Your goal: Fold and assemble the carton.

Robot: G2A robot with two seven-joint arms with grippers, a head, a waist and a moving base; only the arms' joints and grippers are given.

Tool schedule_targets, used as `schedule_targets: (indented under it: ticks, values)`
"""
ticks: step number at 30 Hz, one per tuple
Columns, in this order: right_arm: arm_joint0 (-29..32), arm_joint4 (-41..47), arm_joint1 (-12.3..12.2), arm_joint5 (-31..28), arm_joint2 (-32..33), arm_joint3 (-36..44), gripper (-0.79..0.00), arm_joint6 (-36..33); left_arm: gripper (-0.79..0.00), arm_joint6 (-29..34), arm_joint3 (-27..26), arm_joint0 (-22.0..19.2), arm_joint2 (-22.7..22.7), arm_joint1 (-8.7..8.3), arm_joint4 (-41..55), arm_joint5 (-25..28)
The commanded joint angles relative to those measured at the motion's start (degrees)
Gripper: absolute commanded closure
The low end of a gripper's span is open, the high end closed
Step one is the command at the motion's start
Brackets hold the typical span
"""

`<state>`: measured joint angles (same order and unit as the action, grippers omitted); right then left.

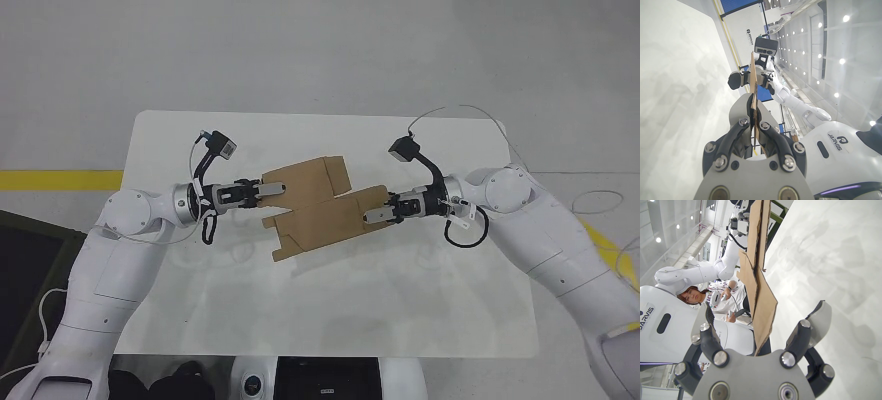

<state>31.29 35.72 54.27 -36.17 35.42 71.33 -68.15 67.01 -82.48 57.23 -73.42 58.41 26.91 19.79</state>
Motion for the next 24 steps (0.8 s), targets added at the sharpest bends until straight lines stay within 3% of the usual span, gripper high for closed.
schedule_targets:
  ticks: [1,24]
  values:
    - [-0.1,-0.2,0.0,-0.1,-0.2,0.1,-0.785,0.1,0.000,-1.1,0.2,-0.2,0.0,-0.01,-2.1,0.3]
    - [2.8,-2.3,0.0,2.0,2.5,0.9,-0.785,2.6,0.000,-2.0,-2.4,1.6,-1.0,-0.36,-1.5,-2.0]
